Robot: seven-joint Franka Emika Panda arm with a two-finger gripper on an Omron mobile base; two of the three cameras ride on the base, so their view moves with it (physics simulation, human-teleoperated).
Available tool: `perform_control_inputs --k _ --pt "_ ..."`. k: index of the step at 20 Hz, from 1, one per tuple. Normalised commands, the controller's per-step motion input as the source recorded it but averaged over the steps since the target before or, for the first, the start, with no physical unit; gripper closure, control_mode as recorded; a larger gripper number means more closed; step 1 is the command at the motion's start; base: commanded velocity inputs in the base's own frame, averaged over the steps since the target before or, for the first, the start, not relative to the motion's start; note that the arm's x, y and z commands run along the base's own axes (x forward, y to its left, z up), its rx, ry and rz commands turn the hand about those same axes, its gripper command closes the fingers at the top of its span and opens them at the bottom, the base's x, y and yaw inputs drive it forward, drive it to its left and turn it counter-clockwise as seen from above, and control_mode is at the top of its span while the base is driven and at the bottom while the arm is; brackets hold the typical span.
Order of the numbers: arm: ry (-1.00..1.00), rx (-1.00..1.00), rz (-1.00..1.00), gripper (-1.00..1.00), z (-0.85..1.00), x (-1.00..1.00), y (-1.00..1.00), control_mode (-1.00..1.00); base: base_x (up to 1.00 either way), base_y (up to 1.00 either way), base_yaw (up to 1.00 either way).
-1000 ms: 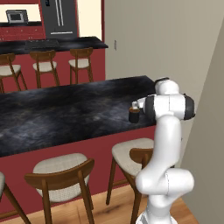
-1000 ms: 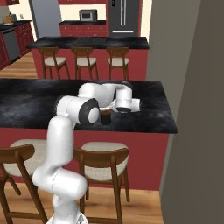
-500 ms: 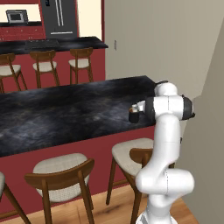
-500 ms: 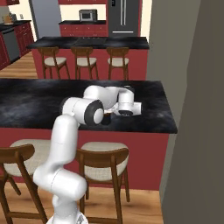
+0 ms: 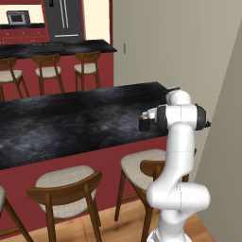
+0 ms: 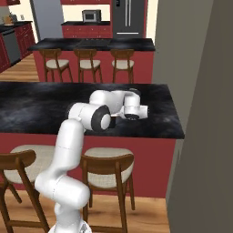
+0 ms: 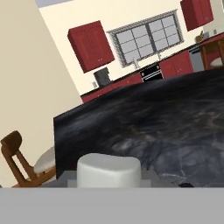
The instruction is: Pick up the marshmallow and place it in the cup of hot chocolate on the dining counter.
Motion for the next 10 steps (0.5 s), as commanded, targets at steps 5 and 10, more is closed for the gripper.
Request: perform_control_inputs --k 5,10 --pt "0.0 -0.01 0.0 -1.0 -0.2 0.0 0.0 -1.0 0.0 0.0 0.0" --pt "-0.06 0.0 0.0 -1.0 0.0 -0.29 0.16 -1.0 0.0 0.0 0.0"
